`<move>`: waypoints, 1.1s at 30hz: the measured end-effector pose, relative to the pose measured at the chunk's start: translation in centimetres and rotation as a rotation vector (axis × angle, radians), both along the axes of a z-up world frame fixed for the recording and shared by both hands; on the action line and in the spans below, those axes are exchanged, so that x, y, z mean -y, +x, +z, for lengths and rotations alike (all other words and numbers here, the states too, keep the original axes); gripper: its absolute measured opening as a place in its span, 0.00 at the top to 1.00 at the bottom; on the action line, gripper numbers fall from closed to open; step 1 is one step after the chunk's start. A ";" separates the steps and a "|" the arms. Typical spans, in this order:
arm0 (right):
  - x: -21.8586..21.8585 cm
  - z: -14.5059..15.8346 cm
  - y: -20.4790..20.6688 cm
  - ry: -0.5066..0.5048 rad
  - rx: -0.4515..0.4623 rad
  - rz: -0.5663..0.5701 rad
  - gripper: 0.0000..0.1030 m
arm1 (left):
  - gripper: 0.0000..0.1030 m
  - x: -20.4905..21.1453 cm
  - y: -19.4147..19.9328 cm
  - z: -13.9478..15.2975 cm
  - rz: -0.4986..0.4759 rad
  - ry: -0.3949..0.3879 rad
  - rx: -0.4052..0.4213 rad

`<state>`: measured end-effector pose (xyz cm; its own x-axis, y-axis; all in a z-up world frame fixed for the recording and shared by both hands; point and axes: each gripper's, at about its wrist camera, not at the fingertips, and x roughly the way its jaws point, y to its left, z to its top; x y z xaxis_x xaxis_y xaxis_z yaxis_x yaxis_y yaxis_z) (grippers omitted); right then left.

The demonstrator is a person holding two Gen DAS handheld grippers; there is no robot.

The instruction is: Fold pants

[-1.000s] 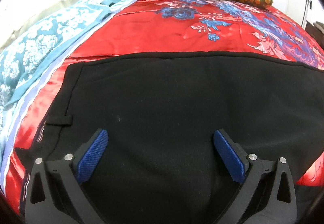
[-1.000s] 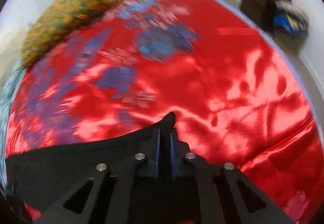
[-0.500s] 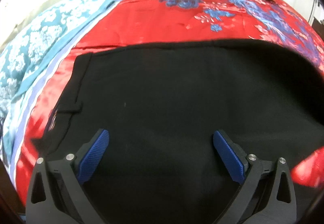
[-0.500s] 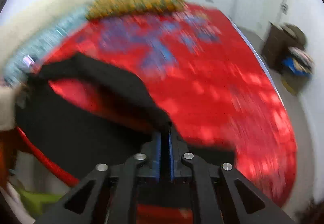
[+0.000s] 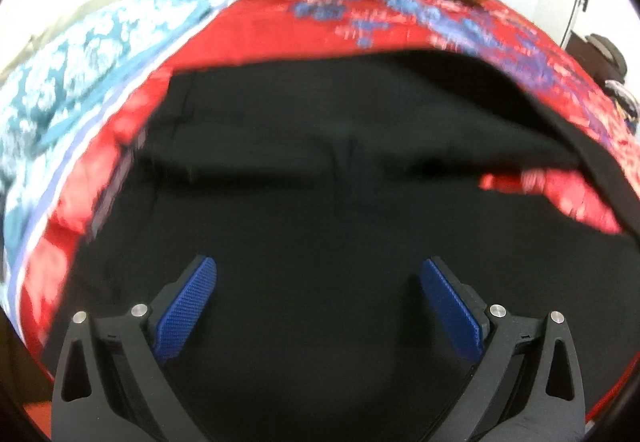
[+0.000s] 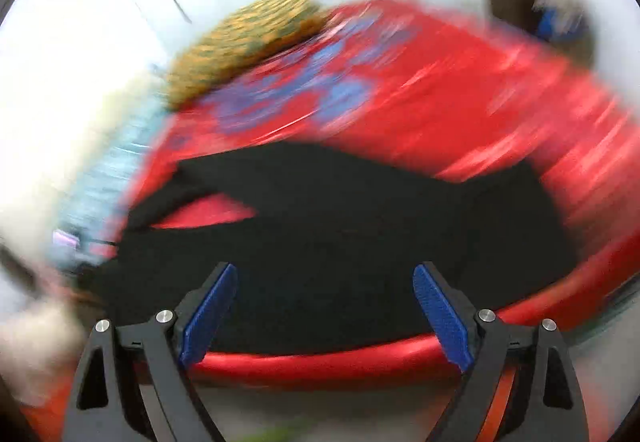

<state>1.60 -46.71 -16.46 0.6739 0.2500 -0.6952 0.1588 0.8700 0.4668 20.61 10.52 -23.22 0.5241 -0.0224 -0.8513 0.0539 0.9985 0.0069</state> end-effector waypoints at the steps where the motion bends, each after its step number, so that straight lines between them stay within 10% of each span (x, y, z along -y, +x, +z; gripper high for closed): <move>1: -1.3 -1.9 0.8 0.084 -0.014 -0.008 0.13 | 0.01 -0.1 -0.2 -0.7 0.014 -0.009 -0.015; 12: 5.4 -7.8 2.5 0.324 0.033 -0.502 0.20 | 0.01 0.4 -0.1 -0.5 -0.015 -0.007 -0.007; 14: 6.7 -8.2 2.8 0.344 0.033 -0.543 0.44 | 0.01 1.1 0.2 -0.3 -0.047 -0.009 -0.028; 15: 6.8 -8.1 3.0 0.310 0.015 -0.543 0.80 | 0.01 1.7 0.4 0.0 -0.069 -0.015 -0.039; 16: 7.0 -8.0 3.3 0.254 -0.017 -0.545 0.92 | 0.01 2.3 0.8 0.4 -0.089 -0.023 -0.044; 25: 6.9 0.6 3.4 0.137 0.162 -0.396 0.92 | 0.01 5.0 12.4 3.9 0.012 -0.321 -0.080; 33: 5.7 6.1 1.7 0.144 0.271 -0.300 0.93 | 0.01 5.6 21.7 0.8 0.132 -0.549 -0.211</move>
<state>3.26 -52.41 -10.34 0.8849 0.0967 -0.4556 0.2498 0.7270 0.6396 42.26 4.92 -22.37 0.3731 -0.4349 -0.8196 -0.1264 0.8513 -0.5093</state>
